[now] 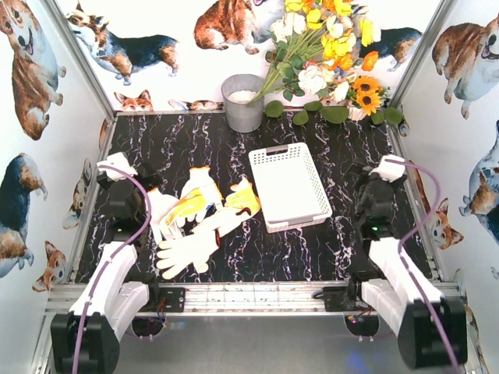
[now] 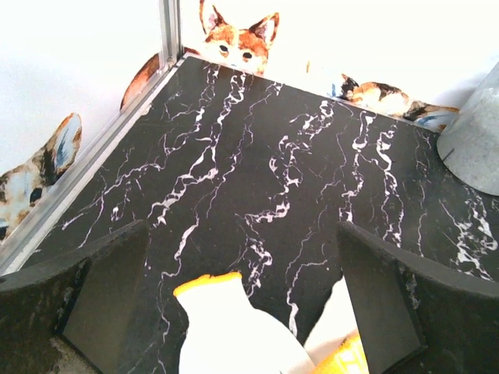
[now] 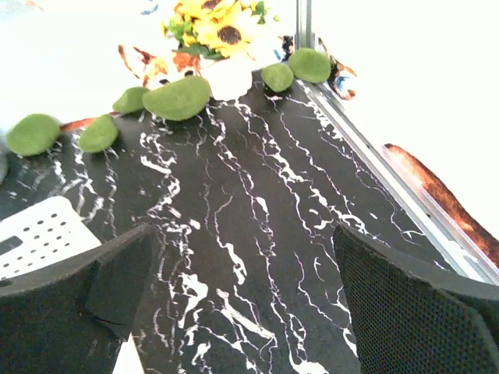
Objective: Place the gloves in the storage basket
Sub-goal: Move the bin to the center of the board.
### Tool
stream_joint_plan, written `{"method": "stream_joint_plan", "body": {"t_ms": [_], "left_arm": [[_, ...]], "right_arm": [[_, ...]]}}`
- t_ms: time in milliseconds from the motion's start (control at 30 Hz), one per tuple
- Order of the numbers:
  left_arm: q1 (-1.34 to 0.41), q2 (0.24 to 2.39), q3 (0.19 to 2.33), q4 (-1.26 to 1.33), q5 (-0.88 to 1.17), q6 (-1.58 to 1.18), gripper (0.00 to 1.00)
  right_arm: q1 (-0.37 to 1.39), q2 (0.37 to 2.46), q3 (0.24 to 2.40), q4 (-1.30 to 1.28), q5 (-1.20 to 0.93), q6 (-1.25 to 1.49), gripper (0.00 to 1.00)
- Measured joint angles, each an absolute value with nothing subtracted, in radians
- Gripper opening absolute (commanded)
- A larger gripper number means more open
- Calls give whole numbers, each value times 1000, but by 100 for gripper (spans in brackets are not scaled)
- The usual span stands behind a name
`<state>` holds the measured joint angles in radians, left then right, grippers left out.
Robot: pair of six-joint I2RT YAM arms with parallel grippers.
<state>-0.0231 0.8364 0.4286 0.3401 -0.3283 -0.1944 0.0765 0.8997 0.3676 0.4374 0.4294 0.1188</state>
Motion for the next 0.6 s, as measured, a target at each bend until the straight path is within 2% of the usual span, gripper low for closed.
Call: {"method": "stream_joint_plan", "body": {"t_ms": [267,600], "left_arm": [[-23,750,629,49,-308,-211,100],[-31,817,910,-368,-117,-229,100]], "right_arm": [[65,695,551,-20,302,222,96],[126,690,876,-558,3,375,88]]}}
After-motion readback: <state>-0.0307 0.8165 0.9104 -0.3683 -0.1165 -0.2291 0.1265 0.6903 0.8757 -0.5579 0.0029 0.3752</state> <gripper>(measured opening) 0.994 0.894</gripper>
